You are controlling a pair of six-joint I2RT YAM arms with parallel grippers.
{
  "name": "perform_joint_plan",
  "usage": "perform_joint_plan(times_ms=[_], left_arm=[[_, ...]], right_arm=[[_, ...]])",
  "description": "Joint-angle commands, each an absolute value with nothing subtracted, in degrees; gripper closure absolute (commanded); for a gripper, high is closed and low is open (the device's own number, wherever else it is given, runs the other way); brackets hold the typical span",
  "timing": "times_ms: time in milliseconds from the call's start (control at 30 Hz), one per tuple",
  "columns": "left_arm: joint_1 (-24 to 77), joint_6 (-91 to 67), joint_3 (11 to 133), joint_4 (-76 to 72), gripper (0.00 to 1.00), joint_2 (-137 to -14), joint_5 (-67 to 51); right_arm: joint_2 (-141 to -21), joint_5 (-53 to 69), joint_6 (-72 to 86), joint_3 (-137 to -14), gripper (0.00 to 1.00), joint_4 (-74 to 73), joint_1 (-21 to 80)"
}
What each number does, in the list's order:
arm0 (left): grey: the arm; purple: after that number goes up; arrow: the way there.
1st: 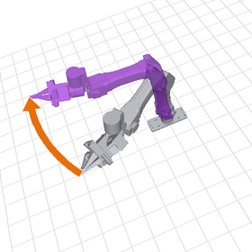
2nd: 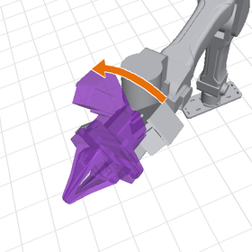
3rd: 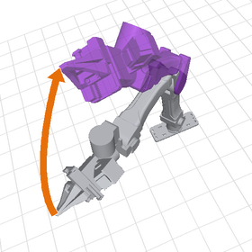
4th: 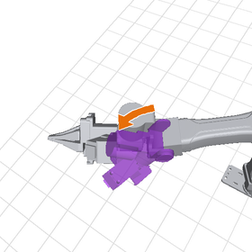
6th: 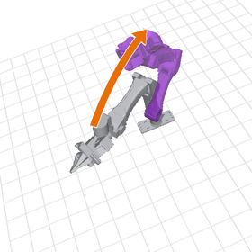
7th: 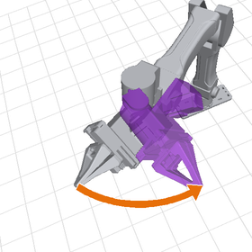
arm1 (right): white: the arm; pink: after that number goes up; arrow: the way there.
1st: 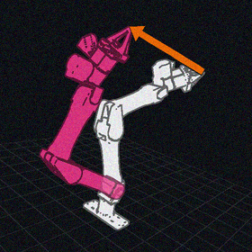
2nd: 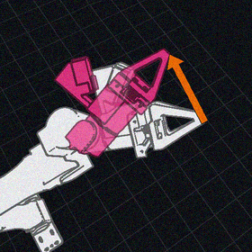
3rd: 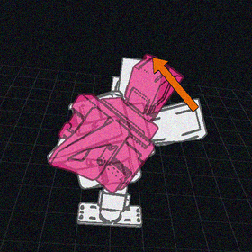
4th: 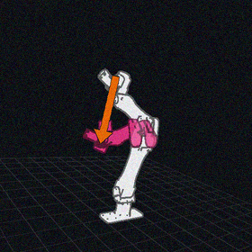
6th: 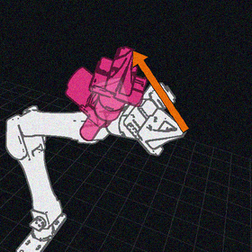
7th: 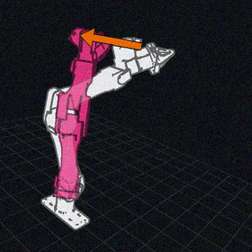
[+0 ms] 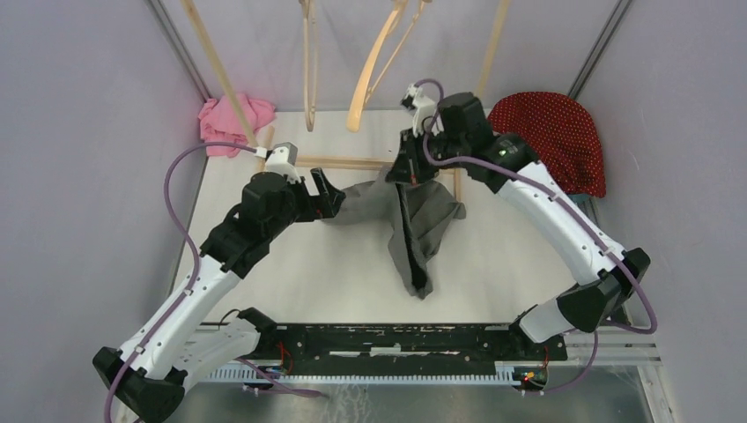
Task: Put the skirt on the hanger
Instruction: Place the skirt at the center of the board, then flatten out the skirt at the center of the board.
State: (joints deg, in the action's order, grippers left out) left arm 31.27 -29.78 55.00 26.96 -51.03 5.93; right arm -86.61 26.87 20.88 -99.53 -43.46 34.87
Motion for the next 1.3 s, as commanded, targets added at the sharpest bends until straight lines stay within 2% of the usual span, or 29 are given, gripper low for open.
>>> perform_joint_plan(times_ms=[0,100,233,333,400,467,667,900,1100,1267], left_arm=[[31.51,-32.70,52.04,25.31,0.01,-50.57,6.86],[31.46,-33.79,50.71,26.74,0.01,-48.41,9.66],[31.47,-34.16,51.24,29.62,0.01,-46.89,12.74],[31.49,-34.02,52.32,31.10,0.01,-47.04,14.05],[31.47,-33.93,52.59,31.89,0.01,-47.04,14.84],[31.51,-33.92,52.84,32.31,0.01,-46.94,15.40],[31.47,-33.60,52.58,32.78,0.01,-47.10,16.40],[31.47,-34.15,52.39,34.63,0.01,-47.56,19.36],[31.41,-35.77,51.45,36.51,0.01,-54.67,18.59],[31.46,-36.37,50.15,37.28,0.01,-54.73,20.36]], right_arm=[[-85.51,23.21,20.16,-88.15,0.99,-32.46,39.63],[-88.59,22.33,20.42,-82.86,0.99,-27.81,45.87],[-94.96,20.15,18.68,-83.77,0.96,-26.74,55.19],[-97.40,21.03,17.79,-84.50,0.79,-26.65,59.79],[-96.03,21.28,18.39,-82.16,0.57,-24.63,60.68],[-93.60,20.53,18.96,-79.39,0.43,-23.89,60.78],[-82.28,14.16,19.28,-71.48,0.29,-26.85,60.67],[-74.17,3.19,21.92,-64.74,0.24,-31.76,60.67],[-73.72,-0.62,26.69,-56.24,0.28,-30.97,60.87],[-73.59,-5.63,26.64,-52.96,0.31,-29.78,64.41]])
